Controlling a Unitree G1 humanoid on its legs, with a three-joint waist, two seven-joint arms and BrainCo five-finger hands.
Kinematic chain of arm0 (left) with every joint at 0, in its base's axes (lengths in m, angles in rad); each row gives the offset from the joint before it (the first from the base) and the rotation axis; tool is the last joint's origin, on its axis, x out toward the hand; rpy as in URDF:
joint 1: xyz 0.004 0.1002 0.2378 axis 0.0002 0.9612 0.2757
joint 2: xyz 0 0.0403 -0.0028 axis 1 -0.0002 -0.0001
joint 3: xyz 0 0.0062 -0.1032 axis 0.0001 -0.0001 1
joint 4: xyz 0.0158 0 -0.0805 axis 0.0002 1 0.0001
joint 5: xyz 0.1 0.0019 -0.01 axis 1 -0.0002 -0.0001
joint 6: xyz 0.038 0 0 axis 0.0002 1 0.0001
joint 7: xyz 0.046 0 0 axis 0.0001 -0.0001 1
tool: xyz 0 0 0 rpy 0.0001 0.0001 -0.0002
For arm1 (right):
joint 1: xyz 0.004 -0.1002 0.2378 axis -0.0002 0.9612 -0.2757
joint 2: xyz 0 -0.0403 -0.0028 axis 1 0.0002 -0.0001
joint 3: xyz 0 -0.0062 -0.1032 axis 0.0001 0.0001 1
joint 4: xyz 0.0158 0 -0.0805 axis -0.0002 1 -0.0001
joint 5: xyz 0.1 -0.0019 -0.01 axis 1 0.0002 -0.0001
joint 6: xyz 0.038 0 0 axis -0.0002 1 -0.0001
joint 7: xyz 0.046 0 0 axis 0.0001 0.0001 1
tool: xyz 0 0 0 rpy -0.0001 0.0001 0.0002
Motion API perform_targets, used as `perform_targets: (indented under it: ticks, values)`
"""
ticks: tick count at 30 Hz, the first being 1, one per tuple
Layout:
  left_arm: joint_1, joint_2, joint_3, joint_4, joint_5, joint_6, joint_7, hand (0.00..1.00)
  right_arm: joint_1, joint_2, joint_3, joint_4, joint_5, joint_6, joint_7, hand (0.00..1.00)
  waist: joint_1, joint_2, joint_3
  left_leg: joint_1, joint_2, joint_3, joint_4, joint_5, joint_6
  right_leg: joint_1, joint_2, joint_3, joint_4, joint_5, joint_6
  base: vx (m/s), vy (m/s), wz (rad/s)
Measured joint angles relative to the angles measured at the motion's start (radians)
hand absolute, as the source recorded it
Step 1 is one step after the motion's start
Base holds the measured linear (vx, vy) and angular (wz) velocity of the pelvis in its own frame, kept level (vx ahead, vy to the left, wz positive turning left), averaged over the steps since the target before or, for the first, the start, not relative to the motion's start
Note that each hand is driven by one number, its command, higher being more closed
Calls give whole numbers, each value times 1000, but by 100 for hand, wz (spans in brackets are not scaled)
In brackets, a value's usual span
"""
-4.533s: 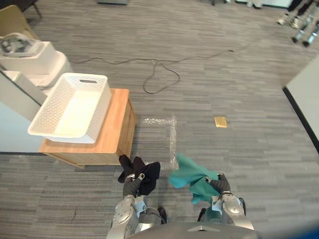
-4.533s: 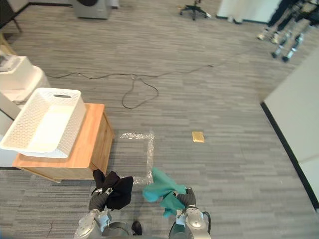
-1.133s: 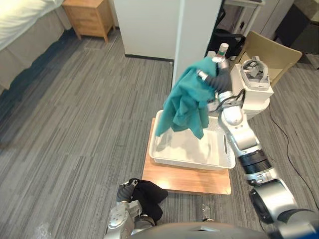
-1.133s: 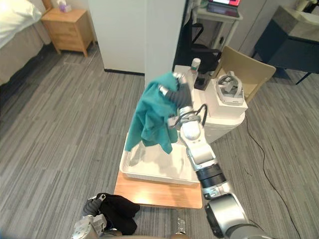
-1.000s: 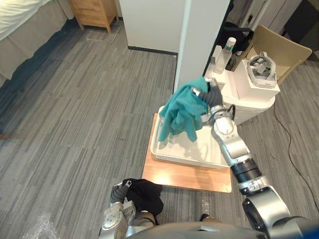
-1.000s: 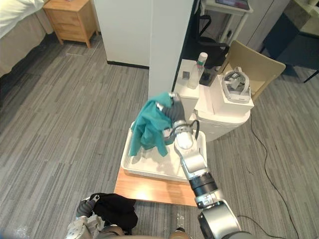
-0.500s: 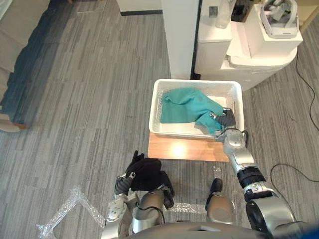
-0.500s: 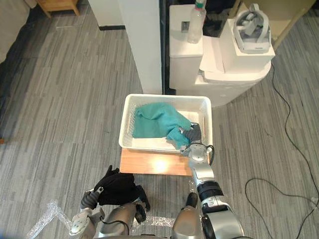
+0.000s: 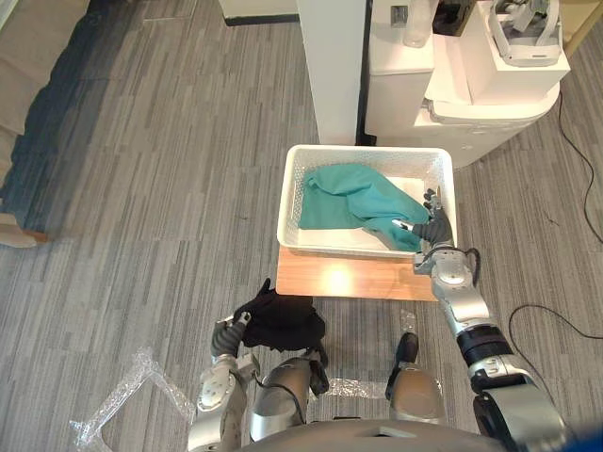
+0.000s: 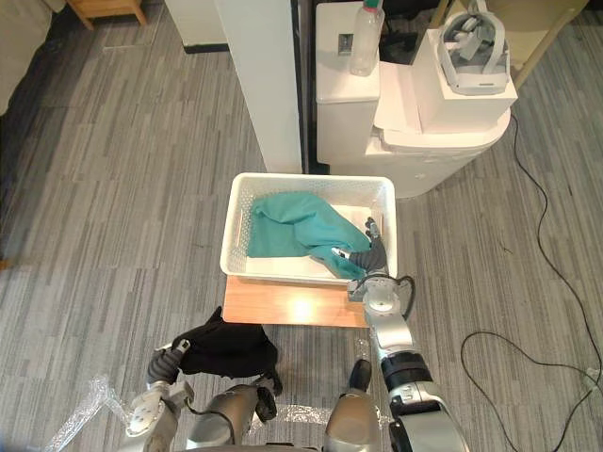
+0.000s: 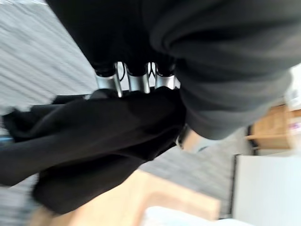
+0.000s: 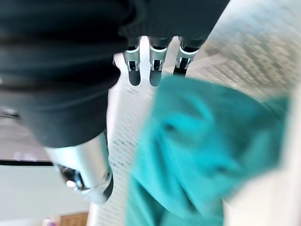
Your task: Tidy the bed and pick cloth on bed and put in laundry
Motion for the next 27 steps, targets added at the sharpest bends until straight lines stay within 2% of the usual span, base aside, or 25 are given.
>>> perform_targets:
  ticks: [4, 10, 12, 16, 18, 22, 26, 27]
  values:
    - [-1, 1, 95, -102, 7, -11, 36, 100, 30, -15, -58, -75, -1, 0, -13, 0, -7, -26, -23, 13, -2, 0, -31, 15, -3, 4, 8, -2, -12, 4, 0, 5, -3, -2]
    - [-42, -1, 185, -236, 22, -23, 75, 100, 146, -22, -188, -169, -39, 0, -32, 0, -12, -41, -83, 50, -9, 2, -66, 24, -4, 36, 13, -5, -33, 9, 4, 32, -8, 0]
    - [-116, 0, 207, -270, 51, -25, 109, 100, 167, -19, -204, -113, -68, 0, -53, 0, -34, -42, -110, 73, -10, 4, -76, 25, -4, 55, 16, -3, -42, 20, 5, 30, -14, -6]
    - [-210, 1, 204, -296, 50, -47, 146, 100, 200, 19, -266, 0, -75, 1, -80, 0, -48, -43, -135, 97, -11, 19, -85, 26, -5, 67, 18, 5, -45, 23, 4, -10, -11, -13]
    - [-253, 27, 180, -300, 49, -83, 169, 100, 239, 20, -267, 78, -63, 1, -87, 0, -50, -40, -143, 104, -10, 34, -86, 25, -7, 66, 20, 31, -51, 23, 4, -38, -27, -26]
    - [-331, 78, 146, -301, 49, -97, 190, 100, 323, 31, -266, 218, -35, 4, -82, 0, -66, -28, -161, 107, -6, 57, -91, 30, -15, 62, 28, 57, -71, 23, 4, -49, -48, -18]
    - [-473, 277, 124, -300, 13, -113, 189, 100, 426, 60, -265, 287, -34, 11, -47, 0, -93, -27, -191, 118, 13, 68, -92, 40, -29, 65, 50, 74, -71, 19, -3, -49, -64, -13]
    - [-509, 295, 108, -300, 11, -126, 189, 100, 452, 67, -265, 332, -36, 12, -42, 0, -95, -26, -209, 117, 18, 75, -93, 41, -30, 60, 54, 82, -71, 17, -6, -45, -57, -17]
